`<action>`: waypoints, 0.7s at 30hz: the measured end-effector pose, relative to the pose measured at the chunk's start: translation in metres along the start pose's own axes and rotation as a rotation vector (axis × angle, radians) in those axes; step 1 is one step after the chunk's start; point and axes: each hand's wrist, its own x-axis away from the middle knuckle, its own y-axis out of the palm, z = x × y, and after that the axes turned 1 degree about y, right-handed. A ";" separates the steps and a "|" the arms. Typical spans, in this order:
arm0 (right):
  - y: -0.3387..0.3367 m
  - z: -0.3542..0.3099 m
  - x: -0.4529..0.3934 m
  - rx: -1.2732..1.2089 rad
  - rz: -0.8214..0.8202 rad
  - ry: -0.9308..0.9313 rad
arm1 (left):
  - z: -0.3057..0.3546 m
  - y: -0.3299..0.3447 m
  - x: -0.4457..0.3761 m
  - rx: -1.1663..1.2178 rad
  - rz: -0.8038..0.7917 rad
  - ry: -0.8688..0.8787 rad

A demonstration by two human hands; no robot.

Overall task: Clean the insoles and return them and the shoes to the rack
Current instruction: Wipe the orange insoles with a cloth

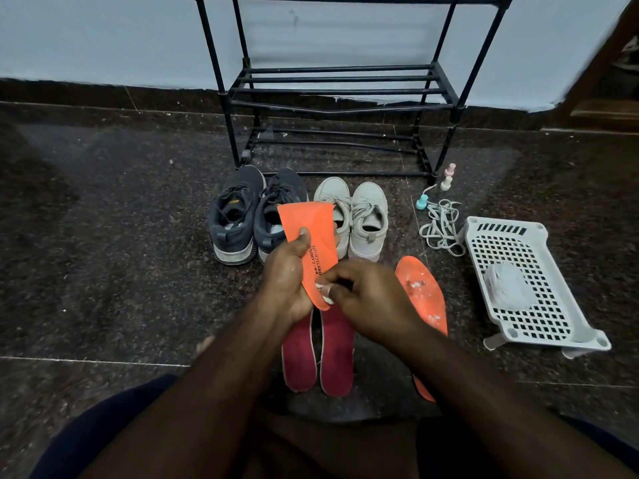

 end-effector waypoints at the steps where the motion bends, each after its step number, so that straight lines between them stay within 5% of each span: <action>1: -0.004 0.000 -0.004 -0.109 0.025 0.041 | 0.001 -0.001 0.001 -0.011 -0.003 0.000; 5: -0.020 0.012 -0.025 -0.413 0.244 0.141 | -0.001 -0.005 0.000 -0.061 -0.081 0.011; 12: -0.022 0.016 -0.032 -0.570 0.340 0.168 | -0.004 -0.002 0.005 -0.102 -0.180 -0.078; 21: -0.014 0.029 -0.022 -0.388 0.126 0.155 | 0.007 -0.008 -0.002 -0.012 -0.181 -0.062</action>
